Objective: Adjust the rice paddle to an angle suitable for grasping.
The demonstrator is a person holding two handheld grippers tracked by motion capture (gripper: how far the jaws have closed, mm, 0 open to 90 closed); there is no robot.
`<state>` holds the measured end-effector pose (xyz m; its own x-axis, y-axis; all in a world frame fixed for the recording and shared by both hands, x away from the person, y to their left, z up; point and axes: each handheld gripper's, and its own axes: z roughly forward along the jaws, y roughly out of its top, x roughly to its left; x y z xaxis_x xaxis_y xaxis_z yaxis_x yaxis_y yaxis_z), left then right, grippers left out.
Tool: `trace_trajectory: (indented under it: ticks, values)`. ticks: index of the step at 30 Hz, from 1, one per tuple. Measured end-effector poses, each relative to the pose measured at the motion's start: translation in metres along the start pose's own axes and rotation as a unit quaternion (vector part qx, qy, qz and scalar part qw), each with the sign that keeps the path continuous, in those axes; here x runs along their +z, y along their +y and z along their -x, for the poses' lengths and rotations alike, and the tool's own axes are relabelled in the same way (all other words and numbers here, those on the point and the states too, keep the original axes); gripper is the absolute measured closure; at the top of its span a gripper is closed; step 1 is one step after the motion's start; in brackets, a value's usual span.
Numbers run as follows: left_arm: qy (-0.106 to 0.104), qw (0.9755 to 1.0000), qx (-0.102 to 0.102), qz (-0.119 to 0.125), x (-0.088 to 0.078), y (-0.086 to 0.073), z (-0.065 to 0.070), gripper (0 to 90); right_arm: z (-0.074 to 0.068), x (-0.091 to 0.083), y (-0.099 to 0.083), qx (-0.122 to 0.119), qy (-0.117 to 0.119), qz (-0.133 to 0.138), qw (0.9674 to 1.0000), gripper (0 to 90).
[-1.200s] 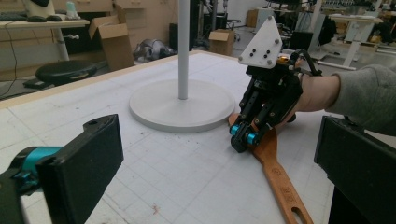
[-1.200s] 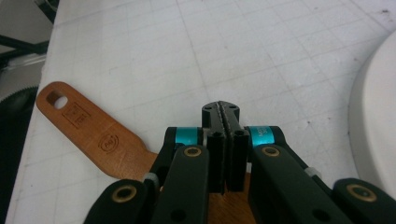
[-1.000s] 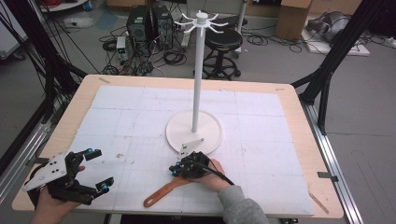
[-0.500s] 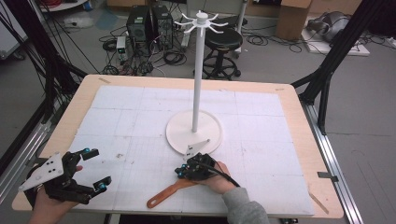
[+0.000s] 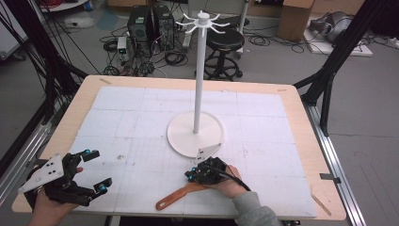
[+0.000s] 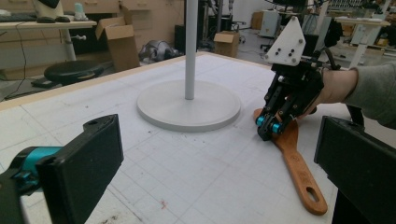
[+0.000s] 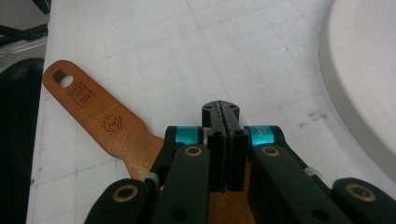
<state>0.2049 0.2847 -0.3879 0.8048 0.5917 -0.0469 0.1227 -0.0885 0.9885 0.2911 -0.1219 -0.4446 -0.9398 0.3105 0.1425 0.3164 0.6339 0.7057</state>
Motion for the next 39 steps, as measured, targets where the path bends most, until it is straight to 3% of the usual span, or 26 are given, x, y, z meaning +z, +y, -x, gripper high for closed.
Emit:
trace_trajectory:
  ticks: [14, 39]
  values:
    - [-0.002, 1.0, 0.001, -0.001, 0.001, 0.0, 0.001, 1.8, 0.003, -0.027, -0.024, 0.008, -0.023, -0.002, 0.9997, 89.2]
    - [-0.015, 0.9999, 0.001, -0.007, 0.013, 0.0, 0.0, 1.8, 0.008, -0.07, -0.065, 0.042, -0.069, 0.006, 0.9967, 89.3]
